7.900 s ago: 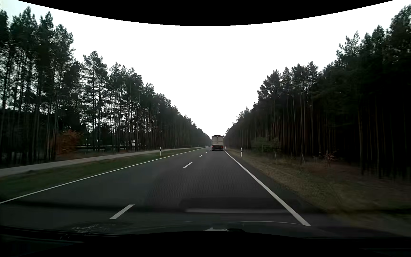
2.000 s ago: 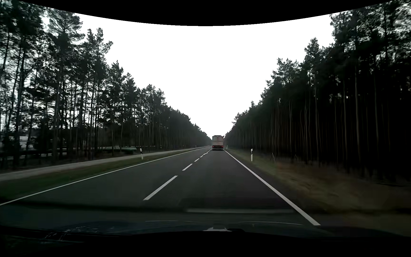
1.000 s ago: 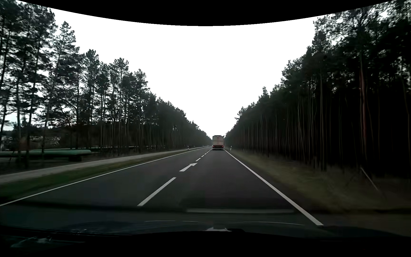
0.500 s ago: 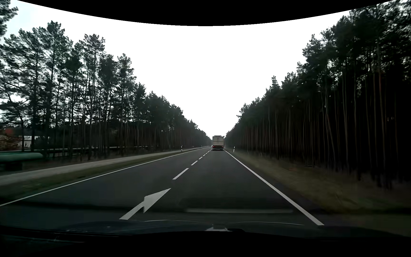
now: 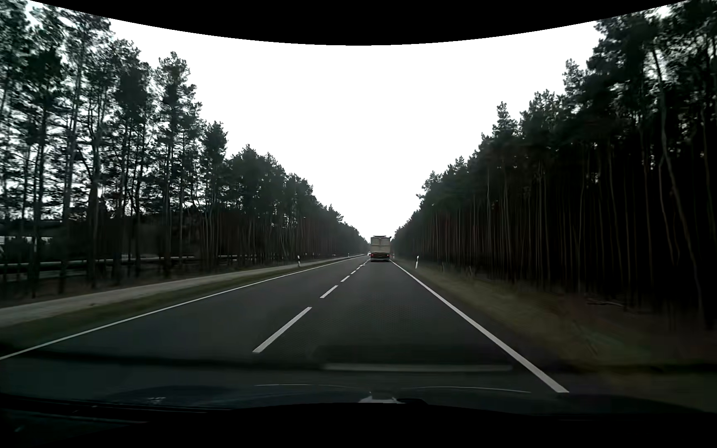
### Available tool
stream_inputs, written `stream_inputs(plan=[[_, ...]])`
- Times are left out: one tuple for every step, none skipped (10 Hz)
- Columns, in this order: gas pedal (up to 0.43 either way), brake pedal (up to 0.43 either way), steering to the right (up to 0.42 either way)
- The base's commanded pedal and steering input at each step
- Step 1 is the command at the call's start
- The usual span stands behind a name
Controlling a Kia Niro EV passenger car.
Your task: Follow the waypoints while adhering to traffic rules and regulations
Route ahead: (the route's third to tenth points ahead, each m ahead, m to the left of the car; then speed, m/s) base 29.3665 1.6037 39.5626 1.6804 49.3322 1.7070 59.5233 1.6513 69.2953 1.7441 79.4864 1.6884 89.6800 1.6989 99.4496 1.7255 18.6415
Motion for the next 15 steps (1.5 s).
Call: stream_inputs(plan=[[0.189,0.0,0.002],[0.189,0.0,0.002],[0.189,0.0,0.003],[0.189,0.0,0.003],[0.189,0.0,0.003],[0.189,0.0,0.003],[0.189,0.0,0.003],[0.189,0.0,0.003],[0.189,0.0,0.003],[0.189,0.0,0.003],[0.189,0.0,0.003],[0.189,0.0,0.003],[0.189,0.0,0.002],[0.189,0.0,0.003],[0.189,0.0,0.003]])
